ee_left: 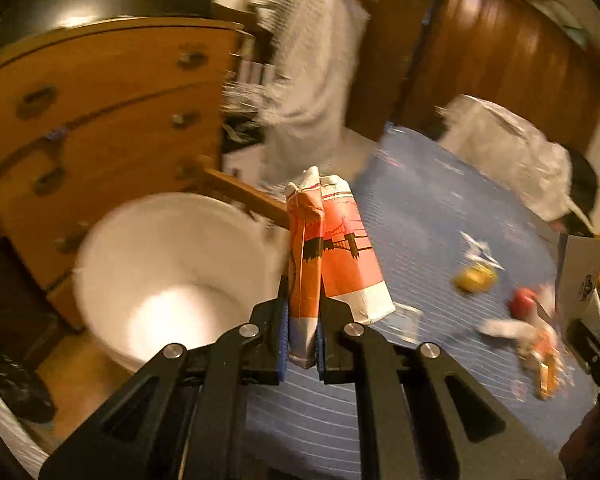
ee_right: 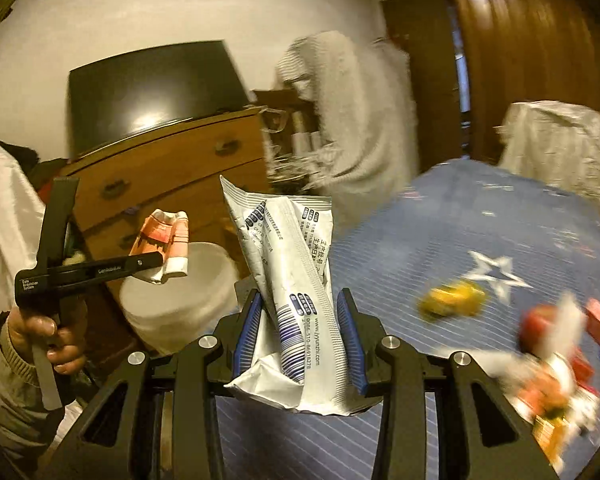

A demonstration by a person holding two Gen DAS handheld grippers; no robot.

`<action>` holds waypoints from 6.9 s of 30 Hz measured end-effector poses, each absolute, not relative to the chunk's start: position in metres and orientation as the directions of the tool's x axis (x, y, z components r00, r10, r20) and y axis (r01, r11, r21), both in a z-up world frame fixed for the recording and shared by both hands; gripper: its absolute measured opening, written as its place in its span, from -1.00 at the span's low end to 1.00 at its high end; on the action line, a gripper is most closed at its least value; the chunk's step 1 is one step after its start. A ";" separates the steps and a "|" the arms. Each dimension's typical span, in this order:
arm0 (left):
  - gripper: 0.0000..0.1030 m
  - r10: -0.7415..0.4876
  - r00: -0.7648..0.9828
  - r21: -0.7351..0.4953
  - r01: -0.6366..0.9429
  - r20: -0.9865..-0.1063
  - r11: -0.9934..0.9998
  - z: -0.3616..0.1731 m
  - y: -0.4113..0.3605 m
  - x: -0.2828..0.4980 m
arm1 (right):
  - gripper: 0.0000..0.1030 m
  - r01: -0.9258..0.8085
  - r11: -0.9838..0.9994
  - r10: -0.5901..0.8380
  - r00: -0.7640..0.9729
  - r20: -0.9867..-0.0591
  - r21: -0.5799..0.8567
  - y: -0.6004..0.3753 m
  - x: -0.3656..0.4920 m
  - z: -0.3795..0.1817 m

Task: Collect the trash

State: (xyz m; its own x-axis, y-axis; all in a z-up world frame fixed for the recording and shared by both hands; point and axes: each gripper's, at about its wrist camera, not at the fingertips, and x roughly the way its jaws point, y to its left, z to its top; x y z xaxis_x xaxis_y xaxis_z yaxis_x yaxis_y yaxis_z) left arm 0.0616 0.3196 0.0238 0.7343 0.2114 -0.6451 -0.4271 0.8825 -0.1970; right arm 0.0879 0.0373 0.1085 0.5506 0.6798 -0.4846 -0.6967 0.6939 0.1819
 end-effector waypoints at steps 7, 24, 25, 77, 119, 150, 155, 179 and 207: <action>-0.83 0.293 0.644 -0.118 -0.515 -0.706 0.849 0.028 0.405 0.053 | -0.21 -0.767 0.591 0.731 0.379 -0.567 0.250 0.179 0.111 0.117; -0.82 0.338 0.538 0.038 -0.492 -0.772 0.870 -0.021 0.444 0.080 | -0.21 -0.773 0.581 0.650 0.253 -0.716 0.254 0.325 0.145 0.074; -0.82 0.341 0.537 0.043 -0.491 -0.772 0.870 -0.022 0.444 0.082 | -0.21 -0.774 0.580 0.648 0.252 -0.719 0.252 0.327 0.145 0.073; -0.04 0.374 0.695 -0.007 -0.479 -0.613 0.878 -0.012 0.324 0.069 | 0.19 -0.631 0.775 0.570 0.676 -0.467 0.033 0.167 0.099 0.075; 0.32 -0.062 0.744 0.262 0.310 -0.665 0.914 -0.081 0.017 0.179 | 0.15 -0.069 0.946 0.264 0.729 -0.631 0.316 -0.246 0.118 -0.066; -0.35 -0.200 0.678 0.215 0.476 -0.708 0.853 -0.093 0.007 0.195 | -0.77 -0.167 0.969 0.244 0.782 -0.574 0.185 -0.224 0.116 -0.064; -0.35 -0.173 0.665 0.203 0.448 -0.726 0.871 -0.099 0.015 0.194 | -0.75 -0.060 0.984 0.148 0.795 -0.588 0.168 -0.247 0.115 -0.061; 0.11 -0.163 0.637 0.165 0.423 -0.753 0.891 -0.112 0.013 0.214 | 0.41 -0.295 0.932 0.161 0.857 -0.489 -0.211 -0.158 0.064 -0.042; -0.54 -0.132 0.665 0.019 0.215 -0.735 0.976 -0.111 0.055 0.168 | -0.71 -0.408 0.867 0.265 0.864 -0.429 -0.286 -0.107 0.034 -0.035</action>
State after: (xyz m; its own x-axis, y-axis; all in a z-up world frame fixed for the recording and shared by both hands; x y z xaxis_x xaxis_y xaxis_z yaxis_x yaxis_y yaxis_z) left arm 0.1676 0.0550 -0.1112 0.6649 -0.1323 -0.7351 0.2155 0.9763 0.0191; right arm 0.0338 -0.1073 -0.0351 0.8636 0.2649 -0.4289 -0.4081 0.8668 -0.2865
